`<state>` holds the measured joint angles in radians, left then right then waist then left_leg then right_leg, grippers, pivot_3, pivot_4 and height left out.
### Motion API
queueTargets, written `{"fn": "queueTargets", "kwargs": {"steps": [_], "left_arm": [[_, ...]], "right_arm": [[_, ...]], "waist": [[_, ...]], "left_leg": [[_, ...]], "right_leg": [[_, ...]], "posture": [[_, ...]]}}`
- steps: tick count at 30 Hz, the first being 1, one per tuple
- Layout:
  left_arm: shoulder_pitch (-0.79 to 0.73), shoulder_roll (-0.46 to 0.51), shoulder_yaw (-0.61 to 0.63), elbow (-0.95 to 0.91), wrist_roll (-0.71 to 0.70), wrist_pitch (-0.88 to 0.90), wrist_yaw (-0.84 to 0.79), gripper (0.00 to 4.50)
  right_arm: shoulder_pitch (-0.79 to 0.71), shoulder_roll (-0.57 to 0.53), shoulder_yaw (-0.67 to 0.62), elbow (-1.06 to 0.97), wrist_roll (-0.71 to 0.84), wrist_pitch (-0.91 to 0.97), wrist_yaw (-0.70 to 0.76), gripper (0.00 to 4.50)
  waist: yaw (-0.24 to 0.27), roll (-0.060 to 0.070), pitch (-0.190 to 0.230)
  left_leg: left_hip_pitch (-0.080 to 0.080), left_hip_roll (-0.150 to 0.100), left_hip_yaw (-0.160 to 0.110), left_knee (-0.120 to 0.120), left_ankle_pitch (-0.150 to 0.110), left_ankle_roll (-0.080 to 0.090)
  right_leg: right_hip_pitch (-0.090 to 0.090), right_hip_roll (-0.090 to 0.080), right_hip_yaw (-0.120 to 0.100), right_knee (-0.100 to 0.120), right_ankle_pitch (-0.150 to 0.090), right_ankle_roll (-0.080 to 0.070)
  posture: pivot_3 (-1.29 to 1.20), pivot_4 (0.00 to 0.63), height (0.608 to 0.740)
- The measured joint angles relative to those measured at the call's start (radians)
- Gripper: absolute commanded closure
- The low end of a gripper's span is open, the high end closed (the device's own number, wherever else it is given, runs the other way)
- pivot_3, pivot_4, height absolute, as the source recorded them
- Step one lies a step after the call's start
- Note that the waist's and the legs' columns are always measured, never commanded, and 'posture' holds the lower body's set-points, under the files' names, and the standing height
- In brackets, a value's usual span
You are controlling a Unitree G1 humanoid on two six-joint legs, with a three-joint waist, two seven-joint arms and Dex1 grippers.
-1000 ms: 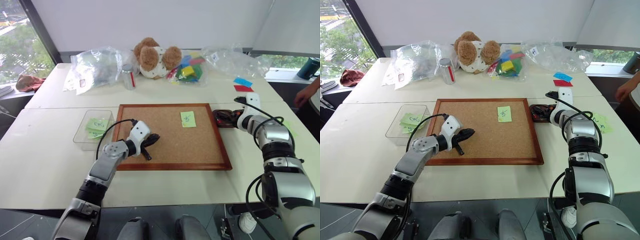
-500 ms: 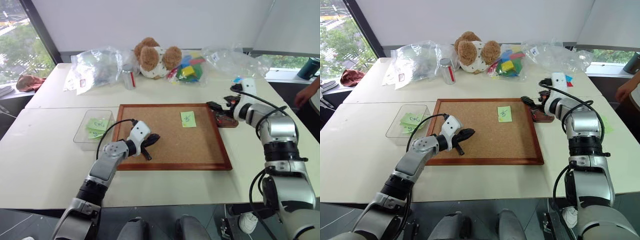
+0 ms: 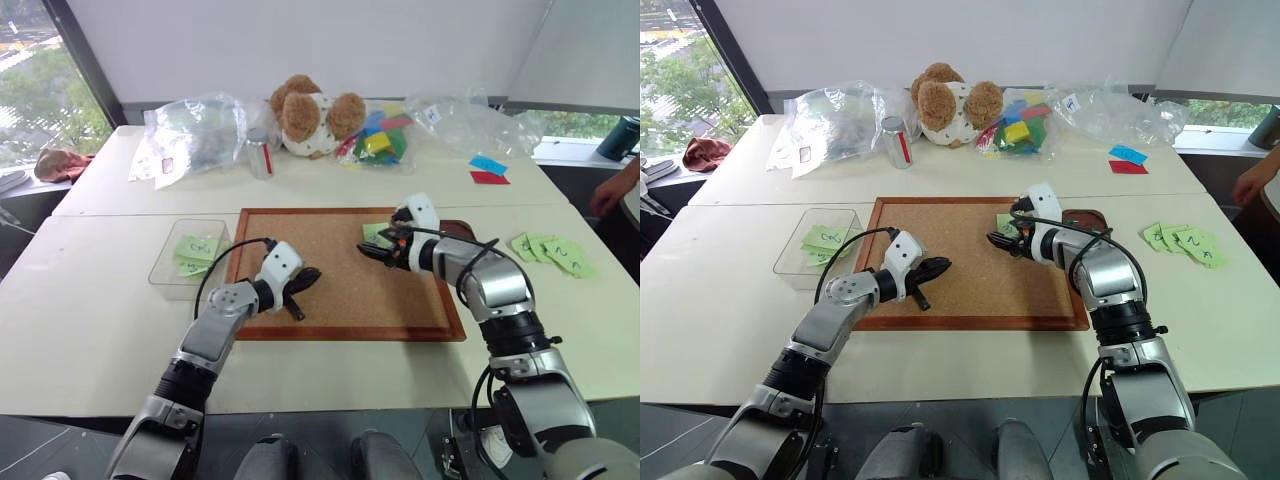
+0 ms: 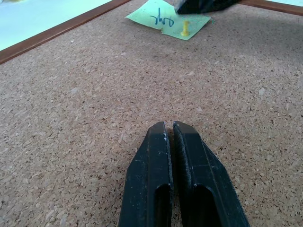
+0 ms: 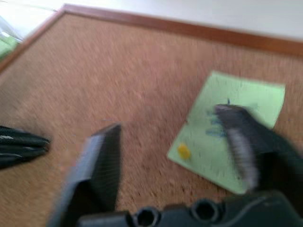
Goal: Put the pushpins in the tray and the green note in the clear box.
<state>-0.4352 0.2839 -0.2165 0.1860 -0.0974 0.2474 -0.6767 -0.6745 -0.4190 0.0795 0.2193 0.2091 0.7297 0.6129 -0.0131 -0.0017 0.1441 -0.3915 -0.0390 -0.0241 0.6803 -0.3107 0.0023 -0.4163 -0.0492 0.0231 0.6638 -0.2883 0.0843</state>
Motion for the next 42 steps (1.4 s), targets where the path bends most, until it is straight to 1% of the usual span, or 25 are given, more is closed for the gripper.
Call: {"fn": "queueTargets", "kwargs": {"steps": [9,11,12,16,25,34,38,41,42], "left_arm": [[0.001,0.000,0.001,-0.005,0.001,0.000,0.000,4.28],[0.002,0.000,0.001,-0.006,0.001,0.000,0.000,4.28],[0.003,0.000,0.001,-0.007,0.001,0.000,0.000,4.28],[0.004,0.000,0.002,-0.009,0.001,0.000,0.000,4.28],[0.006,0.000,0.002,-0.009,0.001,0.000,0.001,4.28],[0.008,0.000,0.002,-0.006,0.001,0.000,0.001,4.28],[-0.002,-0.005,0.006,-0.002,-0.005,0.010,-0.009,4.28],[-0.016,-0.017,0.050,-0.008,-0.082,0.103,-0.035,3.47],[-0.023,-0.020,0.066,-0.015,-0.118,0.147,-0.048,3.02]], "right_arm": [[0.006,0.003,0.013,0.044,-0.030,-0.046,0.000,1.81],[0.006,0.008,0.013,0.056,-0.030,-0.051,0.001,2.38],[0.006,0.008,0.013,0.061,-0.030,-0.053,0.001,2.56],[0.006,0.008,0.013,0.072,-0.031,-0.061,0.003,4.49],[0.003,0.004,0.011,0.049,-0.028,-0.035,0.011,4.49],[-0.016,-0.051,-0.032,-0.171,0.019,0.078,0.026,4.49],[-0.003,-0.102,-0.026,-0.269,0.035,0.118,0.055,4.49],[0.025,-0.152,-0.016,-0.357,0.052,0.147,0.087,4.50],[0.033,-0.164,-0.015,-0.381,0.057,0.158,0.097,4.50]], "waist": [[0.000,0.000,0.000],[-0.001,0.000,0.000],[-0.001,0.000,0.000],[-0.001,0.000,0.000],[0.000,0.000,0.000],[0.000,0.000,0.000],[0.001,0.000,0.000],[0.002,0.000,0.000],[0.001,0.000,0.000]], "left_leg": [[0.000,0.000,0.000,0.000,0.000,0.000],[0.000,0.000,0.000,0.000,0.000,0.000],[0.000,0.000,0.000,0.000,0.000,0.000],[0.000,0.000,0.000,0.000,0.000,0.000],[0.000,0.000,0.000,0.000,0.000,0.000],[0.000,0.000,0.000,-0.001,0.000,0.000],[0.000,0.000,0.000,-0.001,0.000,0.000],[-0.001,0.000,0.000,-0.001,-0.001,0.001],[-0.001,0.000,0.000,-0.001,-0.001,0.001]], "right_leg": [[0.000,0.000,0.000,0.000,0.000,0.000],[0.000,0.000,0.000,0.000,0.000,0.000],[0.000,0.000,0.000,0.000,0.000,0.000],[0.000,0.000,0.000,0.000,0.000,0.000],[0.000,0.000,0.000,0.000,0.000,0.000],[0.000,0.000,0.000,-0.001,0.000,0.000],[0.000,0.000,0.000,-0.001,0.000,0.000],[0.000,0.000,0.000,-0.002,0.000,0.000],[0.000,0.000,0.000,-0.002,0.000,0.000]], "posture": [[0.00,0.150,0.740],[0.00,0.150,0.740],[0.00,0.150,0.740],[0.00,0.150,0.740],[0.00,0.150,0.740],[0.00,0.150,0.740],[0.00,0.150,0.740],[0.00,0.150,0.740],[0.00,0.150,0.740]]}}
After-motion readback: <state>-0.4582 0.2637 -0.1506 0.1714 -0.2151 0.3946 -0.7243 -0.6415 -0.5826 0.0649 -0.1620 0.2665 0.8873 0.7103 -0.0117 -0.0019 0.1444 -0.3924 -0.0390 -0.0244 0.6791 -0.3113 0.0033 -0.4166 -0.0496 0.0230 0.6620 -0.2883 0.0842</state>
